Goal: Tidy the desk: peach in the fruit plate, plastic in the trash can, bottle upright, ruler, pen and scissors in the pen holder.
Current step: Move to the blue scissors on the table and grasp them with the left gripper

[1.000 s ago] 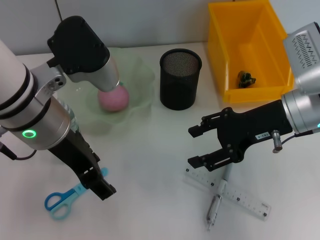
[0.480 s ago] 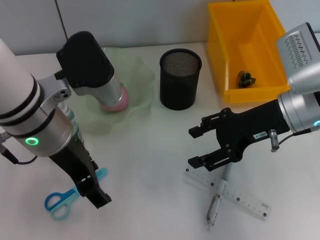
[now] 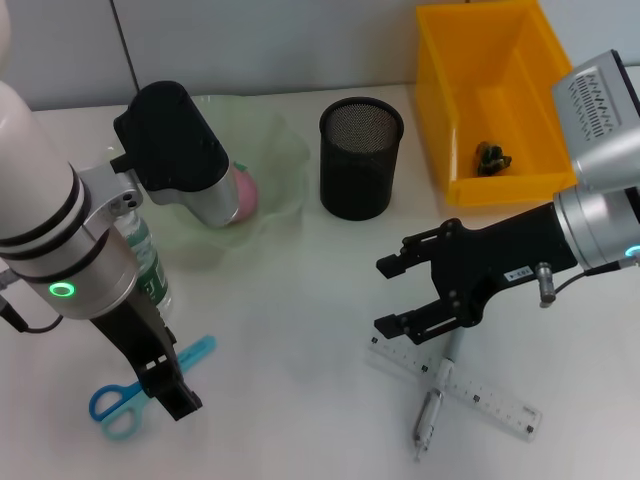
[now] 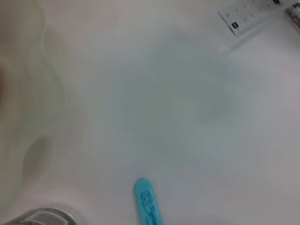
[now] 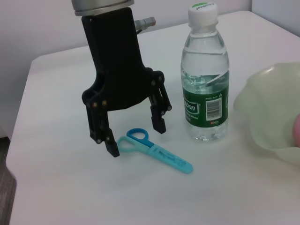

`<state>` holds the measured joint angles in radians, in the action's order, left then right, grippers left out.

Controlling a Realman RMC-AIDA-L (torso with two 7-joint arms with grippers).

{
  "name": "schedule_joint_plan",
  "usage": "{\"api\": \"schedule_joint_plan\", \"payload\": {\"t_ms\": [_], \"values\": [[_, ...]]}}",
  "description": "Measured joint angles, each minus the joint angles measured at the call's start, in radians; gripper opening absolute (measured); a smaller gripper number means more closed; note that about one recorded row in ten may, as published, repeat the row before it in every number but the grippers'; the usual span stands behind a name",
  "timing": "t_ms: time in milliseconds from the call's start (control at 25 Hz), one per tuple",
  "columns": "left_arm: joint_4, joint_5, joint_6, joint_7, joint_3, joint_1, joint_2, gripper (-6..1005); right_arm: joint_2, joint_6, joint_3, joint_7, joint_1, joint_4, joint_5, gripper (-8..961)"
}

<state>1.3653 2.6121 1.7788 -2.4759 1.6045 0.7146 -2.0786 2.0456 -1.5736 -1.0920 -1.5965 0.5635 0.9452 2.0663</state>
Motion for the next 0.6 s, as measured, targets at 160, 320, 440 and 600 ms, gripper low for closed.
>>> {"api": "schedule_joint_plan", "payload": {"t_ms": [160, 320, 440, 600], "values": [[-0.001, 0.002, -0.006, -0.008, 0.003, -0.004, 0.0, 813, 0.004, -0.001, 0.0, 0.0, -0.002, 0.007, 0.0, 756], [-0.017, 0.013, -0.017, -0.025, -0.005, -0.006, 0.0, 813, 0.006, -0.01, -0.003, -0.025, 0.0, 0.037, 0.0, 756], [-0.029, 0.022, -0.024, -0.033, -0.005, -0.005, 0.0, 813, 0.008, -0.016, -0.005, -0.034, 0.001, 0.046, 0.0, 756], [-0.042, 0.036, -0.031, -0.044, -0.005, -0.005, 0.0, 814, 0.013, -0.034, -0.001, -0.044, 0.002, 0.061, 0.0, 756]]}}
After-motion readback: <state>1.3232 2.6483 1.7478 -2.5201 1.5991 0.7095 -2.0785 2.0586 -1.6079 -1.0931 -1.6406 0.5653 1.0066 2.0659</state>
